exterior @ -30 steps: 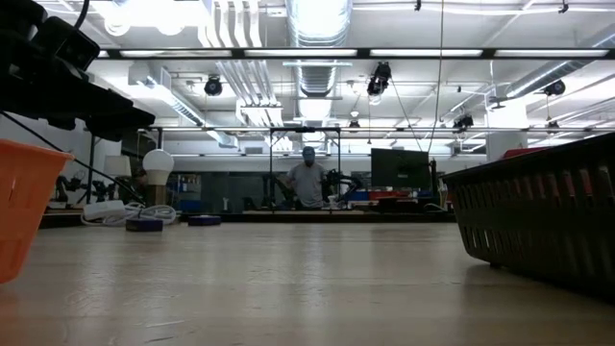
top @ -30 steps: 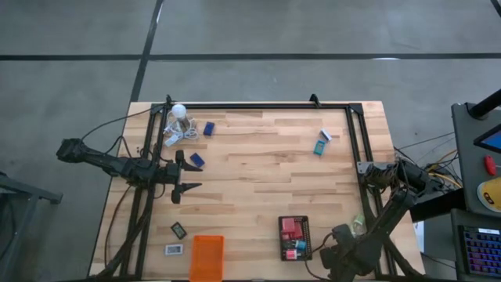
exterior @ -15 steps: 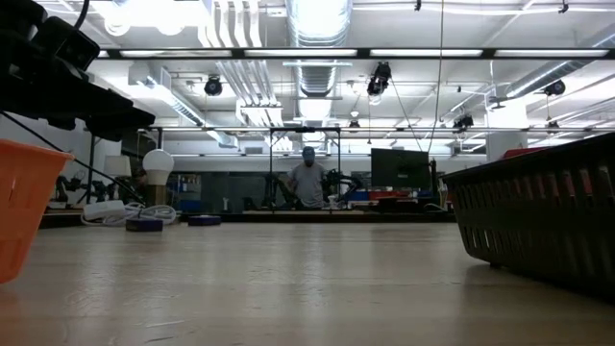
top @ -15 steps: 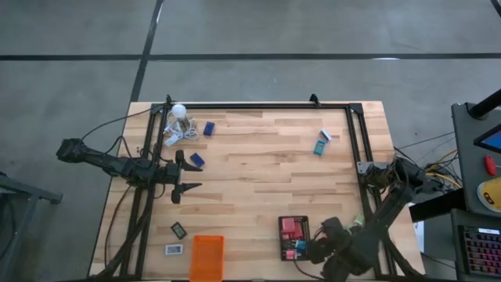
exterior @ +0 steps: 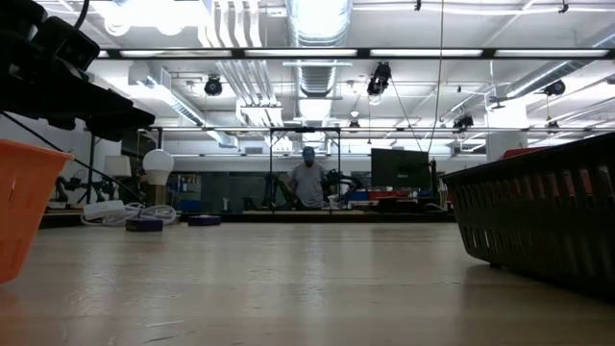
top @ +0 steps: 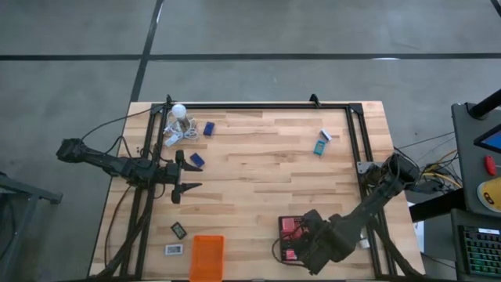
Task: Pick & Place Office items
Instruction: Put the pink charger adapter into the black bin
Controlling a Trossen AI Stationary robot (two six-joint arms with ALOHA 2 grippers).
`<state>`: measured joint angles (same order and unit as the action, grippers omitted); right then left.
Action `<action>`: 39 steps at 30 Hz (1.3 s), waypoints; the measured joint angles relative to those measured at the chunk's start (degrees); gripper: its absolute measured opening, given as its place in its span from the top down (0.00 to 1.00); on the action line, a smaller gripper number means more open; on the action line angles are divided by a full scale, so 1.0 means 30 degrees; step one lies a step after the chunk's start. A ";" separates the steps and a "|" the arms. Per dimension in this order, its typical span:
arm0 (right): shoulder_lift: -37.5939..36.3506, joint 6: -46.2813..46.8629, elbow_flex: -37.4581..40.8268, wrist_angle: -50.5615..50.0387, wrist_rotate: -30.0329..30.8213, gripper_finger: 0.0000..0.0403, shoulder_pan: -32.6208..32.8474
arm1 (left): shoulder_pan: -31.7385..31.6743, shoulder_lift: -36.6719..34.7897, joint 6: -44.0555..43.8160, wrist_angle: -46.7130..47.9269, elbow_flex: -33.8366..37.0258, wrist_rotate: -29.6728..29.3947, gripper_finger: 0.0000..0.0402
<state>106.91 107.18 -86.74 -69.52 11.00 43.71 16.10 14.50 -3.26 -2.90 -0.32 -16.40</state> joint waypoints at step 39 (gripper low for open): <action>0.2841 -0.1889 -0.0233 0.3540 -0.0186 0.58 -0.0623 | 0.0007 -0.0015 -0.0001 -0.0007 0.0000 0.0007 0.37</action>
<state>115.44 101.52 -87.44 -58.90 10.44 41.84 16.12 14.46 -3.26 -2.92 -0.32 -16.38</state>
